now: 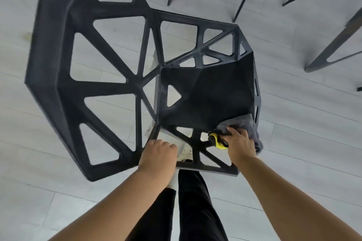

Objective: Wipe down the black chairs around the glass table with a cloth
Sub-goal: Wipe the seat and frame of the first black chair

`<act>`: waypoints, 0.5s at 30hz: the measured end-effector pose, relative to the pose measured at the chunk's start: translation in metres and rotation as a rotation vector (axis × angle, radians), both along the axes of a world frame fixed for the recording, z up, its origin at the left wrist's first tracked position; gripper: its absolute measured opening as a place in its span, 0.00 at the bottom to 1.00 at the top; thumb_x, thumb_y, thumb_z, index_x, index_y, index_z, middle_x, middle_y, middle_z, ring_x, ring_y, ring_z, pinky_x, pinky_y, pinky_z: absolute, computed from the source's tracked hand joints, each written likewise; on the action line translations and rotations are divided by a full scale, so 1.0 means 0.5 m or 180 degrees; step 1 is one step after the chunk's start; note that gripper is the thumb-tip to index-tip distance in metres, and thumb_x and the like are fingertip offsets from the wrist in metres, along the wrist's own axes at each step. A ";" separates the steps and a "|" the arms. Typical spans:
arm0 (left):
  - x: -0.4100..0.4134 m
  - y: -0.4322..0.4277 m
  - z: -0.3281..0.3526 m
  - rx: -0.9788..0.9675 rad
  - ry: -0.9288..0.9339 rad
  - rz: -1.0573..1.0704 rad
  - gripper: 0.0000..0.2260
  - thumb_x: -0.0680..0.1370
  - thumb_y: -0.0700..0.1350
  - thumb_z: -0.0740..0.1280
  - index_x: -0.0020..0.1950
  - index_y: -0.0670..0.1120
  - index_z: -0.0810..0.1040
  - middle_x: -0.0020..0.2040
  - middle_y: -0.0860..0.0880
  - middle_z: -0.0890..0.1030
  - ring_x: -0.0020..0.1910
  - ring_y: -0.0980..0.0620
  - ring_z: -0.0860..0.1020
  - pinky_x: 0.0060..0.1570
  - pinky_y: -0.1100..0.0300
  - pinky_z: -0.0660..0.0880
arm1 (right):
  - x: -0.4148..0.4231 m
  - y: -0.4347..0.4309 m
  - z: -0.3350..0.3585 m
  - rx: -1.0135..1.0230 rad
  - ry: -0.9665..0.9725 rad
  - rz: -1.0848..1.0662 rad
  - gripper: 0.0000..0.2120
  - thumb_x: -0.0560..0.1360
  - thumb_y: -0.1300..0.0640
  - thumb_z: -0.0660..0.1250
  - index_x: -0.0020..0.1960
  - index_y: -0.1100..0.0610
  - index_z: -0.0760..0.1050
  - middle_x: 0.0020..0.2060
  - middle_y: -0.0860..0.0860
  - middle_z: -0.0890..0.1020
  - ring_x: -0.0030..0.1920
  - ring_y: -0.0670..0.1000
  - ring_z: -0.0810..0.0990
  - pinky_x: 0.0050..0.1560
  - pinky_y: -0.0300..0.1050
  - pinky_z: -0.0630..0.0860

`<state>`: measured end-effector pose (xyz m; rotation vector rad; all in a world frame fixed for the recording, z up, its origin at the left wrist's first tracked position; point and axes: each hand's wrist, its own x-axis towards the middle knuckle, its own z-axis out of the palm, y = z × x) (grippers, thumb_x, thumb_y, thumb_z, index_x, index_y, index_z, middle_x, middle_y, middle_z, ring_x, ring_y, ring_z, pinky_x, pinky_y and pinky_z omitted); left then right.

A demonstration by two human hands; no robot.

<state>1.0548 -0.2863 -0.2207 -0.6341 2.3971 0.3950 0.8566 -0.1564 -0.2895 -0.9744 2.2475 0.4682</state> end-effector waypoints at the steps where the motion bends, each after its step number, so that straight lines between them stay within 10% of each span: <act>1: 0.010 0.008 0.003 0.0021 0.0048 -0.0032 0.12 0.78 0.37 0.55 0.59 0.45 0.71 0.57 0.47 0.77 0.58 0.46 0.72 0.62 0.54 0.66 | 0.004 0.009 0.008 0.0019 -0.0037 -0.0434 0.20 0.78 0.59 0.60 0.68 0.44 0.71 0.67 0.51 0.69 0.65 0.57 0.67 0.62 0.52 0.70; 9: 0.128 0.070 0.001 -0.0166 0.1255 0.0341 0.13 0.60 0.33 0.70 0.43 0.42 0.78 0.41 0.45 0.78 0.42 0.45 0.78 0.49 0.52 0.79 | 0.120 0.036 0.100 -0.0702 -0.0449 -0.0548 0.26 0.74 0.63 0.60 0.67 0.43 0.70 0.62 0.46 0.77 0.64 0.52 0.71 0.62 0.46 0.68; 15: 0.203 0.080 0.032 -0.0051 0.2256 0.1021 0.12 0.70 0.35 0.63 0.51 0.42 0.70 0.47 0.44 0.74 0.44 0.48 0.76 0.42 0.62 0.78 | 0.306 -0.044 0.105 -0.2045 -0.0919 -0.0207 0.20 0.71 0.60 0.67 0.59 0.43 0.78 0.54 0.41 0.81 0.60 0.47 0.76 0.64 0.48 0.66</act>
